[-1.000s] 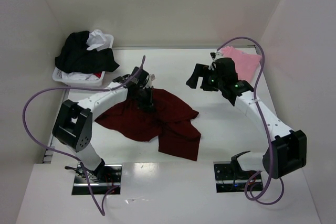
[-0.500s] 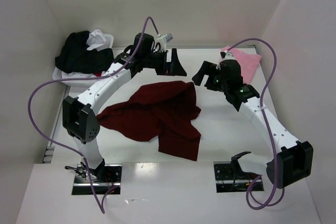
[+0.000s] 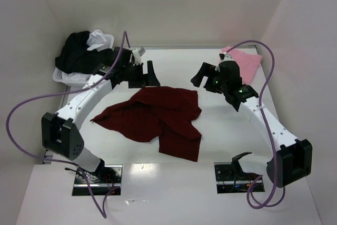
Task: Fold and stack the t-shirts
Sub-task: Flatten out the tshirt
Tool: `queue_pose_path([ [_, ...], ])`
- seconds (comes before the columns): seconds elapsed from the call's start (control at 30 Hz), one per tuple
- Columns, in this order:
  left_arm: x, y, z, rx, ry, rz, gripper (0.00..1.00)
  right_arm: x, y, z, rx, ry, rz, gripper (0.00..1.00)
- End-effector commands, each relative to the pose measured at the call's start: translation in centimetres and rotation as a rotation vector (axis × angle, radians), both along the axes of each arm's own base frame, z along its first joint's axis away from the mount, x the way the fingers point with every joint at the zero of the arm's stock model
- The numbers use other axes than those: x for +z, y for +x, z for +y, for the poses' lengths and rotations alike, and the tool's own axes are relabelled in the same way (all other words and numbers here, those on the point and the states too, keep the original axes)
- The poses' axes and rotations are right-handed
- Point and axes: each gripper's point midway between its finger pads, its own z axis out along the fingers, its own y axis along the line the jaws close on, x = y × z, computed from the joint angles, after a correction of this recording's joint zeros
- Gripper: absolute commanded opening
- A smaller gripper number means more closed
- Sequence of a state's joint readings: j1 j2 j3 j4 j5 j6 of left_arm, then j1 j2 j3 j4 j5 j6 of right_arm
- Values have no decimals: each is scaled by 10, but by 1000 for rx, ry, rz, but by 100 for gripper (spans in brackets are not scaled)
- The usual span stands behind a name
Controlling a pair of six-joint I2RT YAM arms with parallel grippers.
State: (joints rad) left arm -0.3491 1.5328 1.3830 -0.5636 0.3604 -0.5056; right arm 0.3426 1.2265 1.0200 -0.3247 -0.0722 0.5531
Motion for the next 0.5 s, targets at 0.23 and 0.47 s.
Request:
queue_pose_path([
  [0.23,-32,-28,76,271,84,79,100,-125,-26,21,60,-81,356,95],
  [0.47,-39,-31,78,274,82,102,100,-155,-23,15,35,-141,422,95],
])
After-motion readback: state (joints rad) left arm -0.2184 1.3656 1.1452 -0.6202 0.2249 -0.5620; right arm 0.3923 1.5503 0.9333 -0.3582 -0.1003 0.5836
